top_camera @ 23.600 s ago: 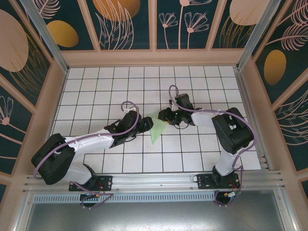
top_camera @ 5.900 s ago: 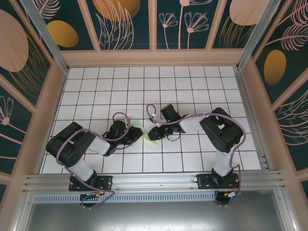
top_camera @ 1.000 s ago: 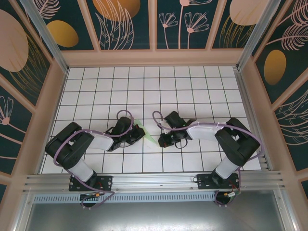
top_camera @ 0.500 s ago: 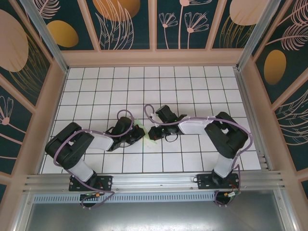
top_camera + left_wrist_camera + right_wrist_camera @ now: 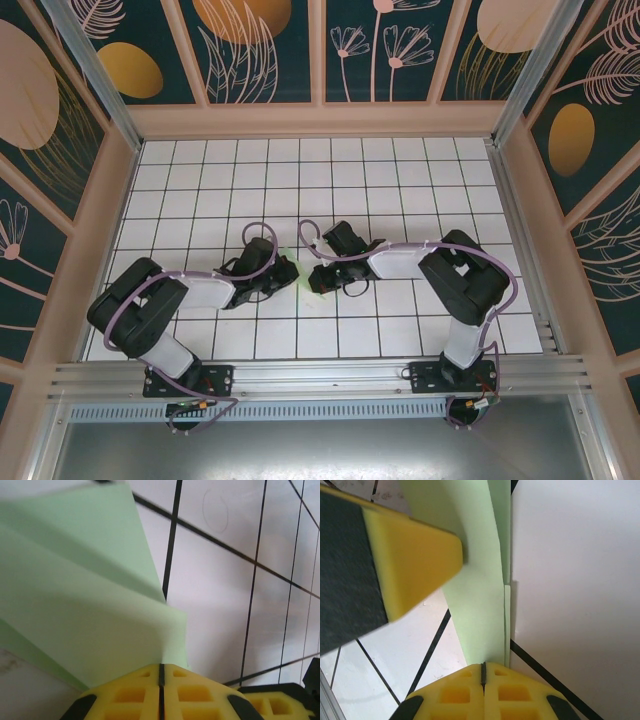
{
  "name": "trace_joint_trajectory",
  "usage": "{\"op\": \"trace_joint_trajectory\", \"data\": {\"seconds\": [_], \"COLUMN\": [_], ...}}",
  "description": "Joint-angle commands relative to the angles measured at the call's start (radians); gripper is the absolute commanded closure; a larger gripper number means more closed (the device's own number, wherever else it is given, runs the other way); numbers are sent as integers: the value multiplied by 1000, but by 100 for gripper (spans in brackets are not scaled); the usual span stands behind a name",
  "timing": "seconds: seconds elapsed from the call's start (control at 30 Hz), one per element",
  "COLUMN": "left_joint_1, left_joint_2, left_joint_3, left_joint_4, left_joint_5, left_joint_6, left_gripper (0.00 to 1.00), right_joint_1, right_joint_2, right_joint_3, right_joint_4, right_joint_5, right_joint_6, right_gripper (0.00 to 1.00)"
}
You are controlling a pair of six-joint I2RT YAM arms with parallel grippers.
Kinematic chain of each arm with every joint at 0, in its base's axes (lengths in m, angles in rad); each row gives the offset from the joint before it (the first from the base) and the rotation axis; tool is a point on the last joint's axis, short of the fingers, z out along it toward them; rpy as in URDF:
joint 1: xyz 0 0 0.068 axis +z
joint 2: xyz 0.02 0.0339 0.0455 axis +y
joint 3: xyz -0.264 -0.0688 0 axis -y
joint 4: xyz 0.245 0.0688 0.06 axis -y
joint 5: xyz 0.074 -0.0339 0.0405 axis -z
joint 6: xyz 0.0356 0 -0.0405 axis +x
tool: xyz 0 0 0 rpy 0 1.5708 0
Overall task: Fold a paper plane with a square sheet of paper (pick it up from the middle)
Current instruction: Fold the wing for the fifth time at the center of the table.
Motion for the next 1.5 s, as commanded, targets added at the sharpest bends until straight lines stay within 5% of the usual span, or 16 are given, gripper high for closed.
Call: {"op": "trace_joint_trajectory", "data": {"seconds": [0.0,1.0,1.47], "left_joint_1": [14,96,275], "left_joint_2": [-31,57,5], "left_joint_3": [37,16,-4], "left_joint_4": [-93,-69,-124], "left_joint_5": [-57,-42,-77], "left_joint_6": [82,191,265], "left_gripper": [87,86,86], "right_joint_1": [3,5,5], "right_joint_2": [44,84,61], "right_joint_3": [-33,-49,-102], "right_joint_4": [-81,-116,-141], "right_joint_5": [71,85,120], "right_joint_6": [-26,-36,-46], "right_gripper": [100,100,100]}}
